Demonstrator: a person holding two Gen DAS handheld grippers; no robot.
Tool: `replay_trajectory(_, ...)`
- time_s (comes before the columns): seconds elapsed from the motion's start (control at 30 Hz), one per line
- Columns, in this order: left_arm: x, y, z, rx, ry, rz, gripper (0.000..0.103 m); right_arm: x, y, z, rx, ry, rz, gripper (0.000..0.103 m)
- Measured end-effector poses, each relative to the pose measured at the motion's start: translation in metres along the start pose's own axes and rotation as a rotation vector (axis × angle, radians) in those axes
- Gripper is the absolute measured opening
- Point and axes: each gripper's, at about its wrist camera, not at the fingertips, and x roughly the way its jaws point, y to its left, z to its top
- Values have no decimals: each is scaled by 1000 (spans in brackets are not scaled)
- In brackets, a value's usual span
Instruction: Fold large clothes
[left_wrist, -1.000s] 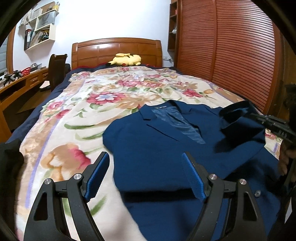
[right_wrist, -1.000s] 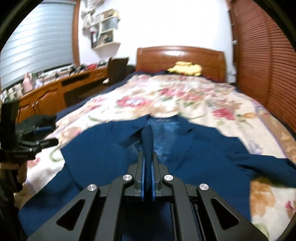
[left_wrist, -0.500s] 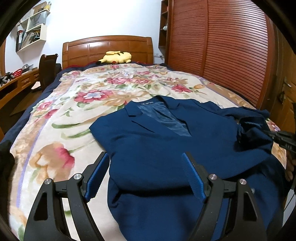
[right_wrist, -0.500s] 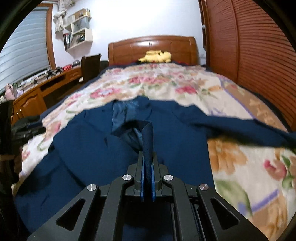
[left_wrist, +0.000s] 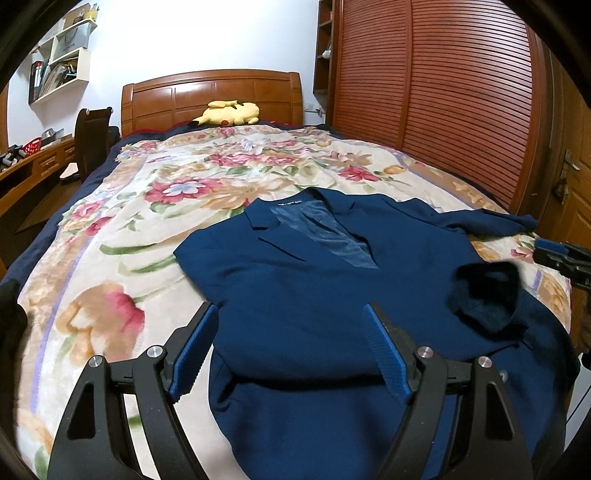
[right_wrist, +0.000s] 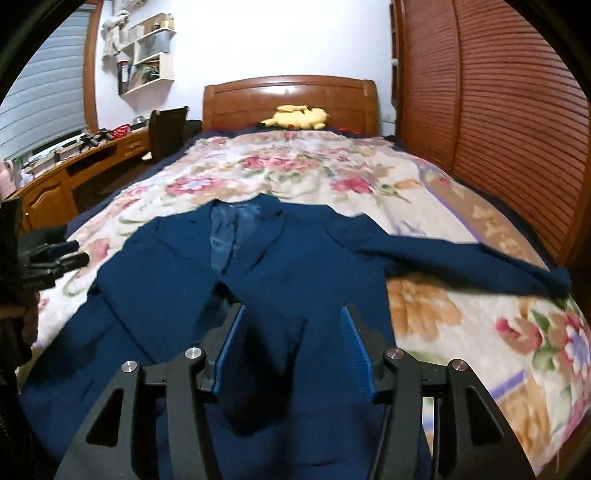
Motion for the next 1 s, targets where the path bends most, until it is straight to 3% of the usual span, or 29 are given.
replay_trajectory(0.3, 1, -7, -5, 16, 10, -13, 81, 40, 41, 1, -116, 58, 127, 55)
replay_trajectory(0.57, 1, -20, -9, 29, 22, -49, 81, 101, 61, 7, -216, 242, 170, 55)
replay_trajectory(0.6, 1, -23, -10, 34, 24, -57, 81, 105, 61, 6, -232, 263, 171, 44)
replay_trajectory(0.63, 1, -25, -11, 36, 28, -63, 81, 110, 60, 5, -243, 281, 169, 22)
replay_trajectory(0.7, 3, -29, -12, 43, 36, -75, 81, 113, 56, 4, -259, 303, 155, 10)
replay_trajectory(0.83, 6, -40, -10, 54, 42, -104, 81, 96, 43, 8, -236, 253, 137, 6)
replay_trajectory(1.0, 5, -48, -9, 62, 39, -126, 81, 59, 12, 14, -144, 137, 33, 6)
